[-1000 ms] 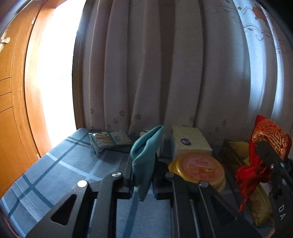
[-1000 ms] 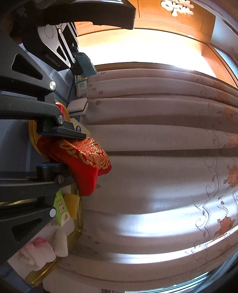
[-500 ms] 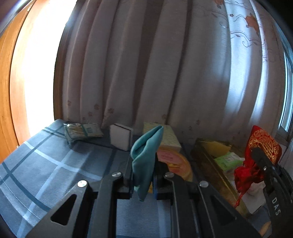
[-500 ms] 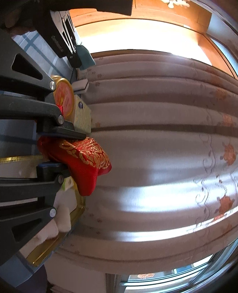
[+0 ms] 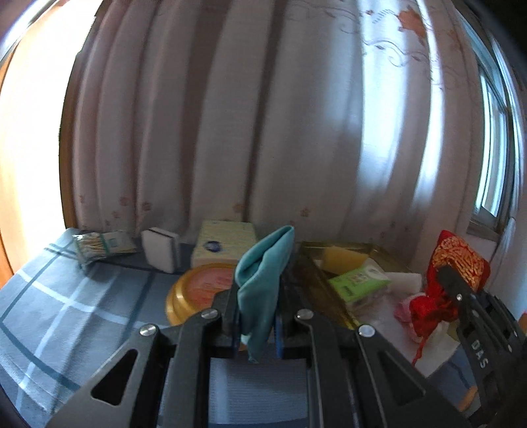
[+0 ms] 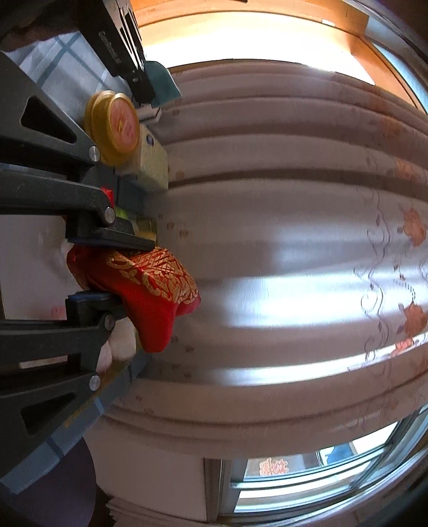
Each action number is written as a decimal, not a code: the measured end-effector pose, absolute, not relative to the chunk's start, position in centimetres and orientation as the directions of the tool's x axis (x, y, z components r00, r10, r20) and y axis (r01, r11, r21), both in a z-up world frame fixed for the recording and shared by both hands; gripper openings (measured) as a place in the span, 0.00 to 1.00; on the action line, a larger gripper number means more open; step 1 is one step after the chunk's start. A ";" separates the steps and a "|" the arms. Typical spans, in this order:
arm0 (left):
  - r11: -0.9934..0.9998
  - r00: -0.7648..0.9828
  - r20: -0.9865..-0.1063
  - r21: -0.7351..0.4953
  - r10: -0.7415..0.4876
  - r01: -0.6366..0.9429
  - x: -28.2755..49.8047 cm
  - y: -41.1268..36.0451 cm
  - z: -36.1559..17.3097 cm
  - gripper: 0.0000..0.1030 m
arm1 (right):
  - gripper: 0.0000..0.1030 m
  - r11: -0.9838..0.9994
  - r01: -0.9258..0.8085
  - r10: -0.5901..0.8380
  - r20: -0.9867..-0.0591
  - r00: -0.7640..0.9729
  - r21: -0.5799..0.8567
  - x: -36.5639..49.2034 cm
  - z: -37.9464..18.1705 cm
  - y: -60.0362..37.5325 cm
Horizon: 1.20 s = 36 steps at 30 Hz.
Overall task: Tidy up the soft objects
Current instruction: 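Carry the red pouch and teal cloth with both tools toward the gold tray, then open the right tool to drop the pouch while the left tool releases the cloth into the tray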
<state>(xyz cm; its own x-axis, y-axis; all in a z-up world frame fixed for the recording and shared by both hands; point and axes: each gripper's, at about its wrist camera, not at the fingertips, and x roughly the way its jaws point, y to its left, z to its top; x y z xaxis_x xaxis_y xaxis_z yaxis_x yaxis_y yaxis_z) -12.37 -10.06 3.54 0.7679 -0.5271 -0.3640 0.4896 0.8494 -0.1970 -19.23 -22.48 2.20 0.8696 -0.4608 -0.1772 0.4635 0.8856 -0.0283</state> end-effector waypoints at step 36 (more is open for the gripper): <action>0.719 0.531 -0.566 -0.167 -0.630 0.675 -14.9 -26.2 3.0 0.12 | 0.21 0.909 0.401 -0.401 -0.513 0.759 -0.117 -9.0 5.4 -36.4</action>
<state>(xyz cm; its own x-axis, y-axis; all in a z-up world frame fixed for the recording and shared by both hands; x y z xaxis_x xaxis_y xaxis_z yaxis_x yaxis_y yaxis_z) -14.93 -26.22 3.04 0.5314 -0.6303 -0.5660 0.6746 0.7190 -0.1673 -9.03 -36.35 5.41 0.7594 -0.4008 -0.5125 0.4007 0.9087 -0.1171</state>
